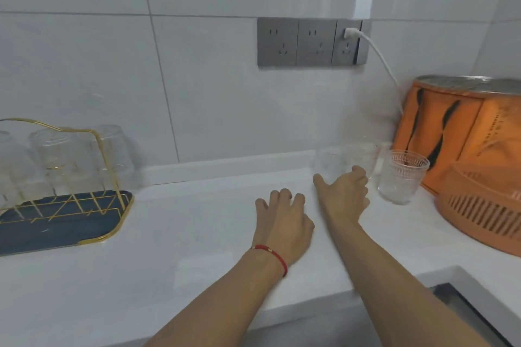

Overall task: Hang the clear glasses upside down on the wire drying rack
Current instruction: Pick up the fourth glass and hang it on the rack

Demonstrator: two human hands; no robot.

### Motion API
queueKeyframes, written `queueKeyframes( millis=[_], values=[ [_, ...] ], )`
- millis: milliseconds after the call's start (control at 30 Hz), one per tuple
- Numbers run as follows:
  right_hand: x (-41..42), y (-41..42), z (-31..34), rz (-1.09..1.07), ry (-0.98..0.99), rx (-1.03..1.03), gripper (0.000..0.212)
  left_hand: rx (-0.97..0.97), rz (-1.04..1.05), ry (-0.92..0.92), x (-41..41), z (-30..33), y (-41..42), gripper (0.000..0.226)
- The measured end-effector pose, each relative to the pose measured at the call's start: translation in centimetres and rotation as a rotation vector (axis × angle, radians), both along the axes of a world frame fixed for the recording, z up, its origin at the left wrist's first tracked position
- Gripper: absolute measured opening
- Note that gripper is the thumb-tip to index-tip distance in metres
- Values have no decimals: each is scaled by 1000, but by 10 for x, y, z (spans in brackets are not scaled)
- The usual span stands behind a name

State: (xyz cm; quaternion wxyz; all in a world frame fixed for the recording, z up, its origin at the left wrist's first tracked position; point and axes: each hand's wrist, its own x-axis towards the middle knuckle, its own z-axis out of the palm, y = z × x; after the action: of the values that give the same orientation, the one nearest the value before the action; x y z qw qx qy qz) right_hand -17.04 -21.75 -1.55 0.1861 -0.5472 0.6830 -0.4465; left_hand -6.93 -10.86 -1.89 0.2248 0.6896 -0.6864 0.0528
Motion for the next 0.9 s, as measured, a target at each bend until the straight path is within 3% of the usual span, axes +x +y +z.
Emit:
queueKeyframes(
  millis=[67, 167, 300, 400, 500, 600, 667, 767, 833, 900],
  values=[
    [3, -12, -3, -13, 83, 25, 89, -73, 32, -29, 1, -6, -3, 30],
    [4, -24, -5, -30, 152, 38, 82, -86, 19, 69, 5, -9, -5, 33],
    [2, -22, 0, 26, 61, 1, 79, -159, -41, 279, 5, -4, -2, 40],
    [5, -7, 0, 222, 20, -130, 77, -294, -49, 558, 10, 1, 0, 55],
    [10, 12, -1, 563, -55, -250, 80, -407, 24, 829, 14, 7, 3, 79],
    [19, 24, -2, 820, 19, -328, 87, -423, 81, 980, 19, 13, 10, 94],
    [28, 30, -4, 885, 112, -405, 84, -402, 153, 1011, 31, 15, 17, 87],
    [39, 38, -9, 953, 161, -507, 87, -335, 199, 1254, 58, 17, 31, 68],
    [42, 43, -9, 1068, 67, -378, 93, -334, 165, 1379, 75, 22, 44, 63],
    [47, 48, -9, 1212, -111, -152, 85, -368, 135, 1377, 89, 26, 58, 63]
  ],
)
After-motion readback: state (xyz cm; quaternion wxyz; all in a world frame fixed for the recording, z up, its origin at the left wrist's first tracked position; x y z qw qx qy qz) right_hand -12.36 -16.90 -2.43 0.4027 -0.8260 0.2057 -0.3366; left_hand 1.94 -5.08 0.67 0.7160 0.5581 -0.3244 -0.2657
